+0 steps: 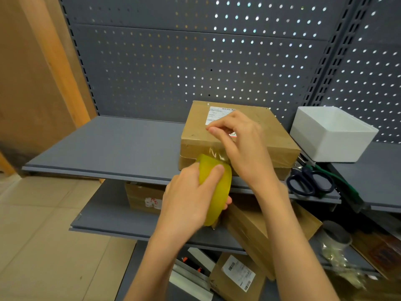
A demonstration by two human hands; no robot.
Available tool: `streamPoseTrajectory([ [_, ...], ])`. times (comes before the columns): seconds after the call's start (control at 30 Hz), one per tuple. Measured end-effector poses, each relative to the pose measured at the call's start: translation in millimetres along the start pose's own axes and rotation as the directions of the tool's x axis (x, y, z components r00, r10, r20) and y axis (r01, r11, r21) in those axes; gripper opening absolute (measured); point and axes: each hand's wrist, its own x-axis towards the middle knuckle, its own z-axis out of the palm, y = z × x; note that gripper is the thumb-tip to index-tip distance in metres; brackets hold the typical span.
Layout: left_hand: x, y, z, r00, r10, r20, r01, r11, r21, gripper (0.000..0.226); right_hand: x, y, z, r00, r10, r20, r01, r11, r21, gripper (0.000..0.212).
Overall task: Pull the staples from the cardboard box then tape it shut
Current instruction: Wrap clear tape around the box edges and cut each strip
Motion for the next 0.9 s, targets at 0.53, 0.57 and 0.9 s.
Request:
streamPoseTrajectory([
  [0.53,4,0,-2,0.969,-0.178,0.171,0.234,0.883,-0.406,0.033,24,29,2,0.977,0.214,0.024,-0.215,0.962,0.168,0.011],
  [0.57,5,-1,-2,0.969,-0.180,0.172,0.236,0.880,-0.412,0.031,25,32,4,0.975,0.222,0.030,-0.224,0.962,0.157,0.011],
  [0.9,8,0,-1,0.955,-0.175,0.238,0.274,0.828,-0.489,0.028,32,45,15,0.970,0.217,0.110,-0.214,0.976,-0.032,0.014],
])
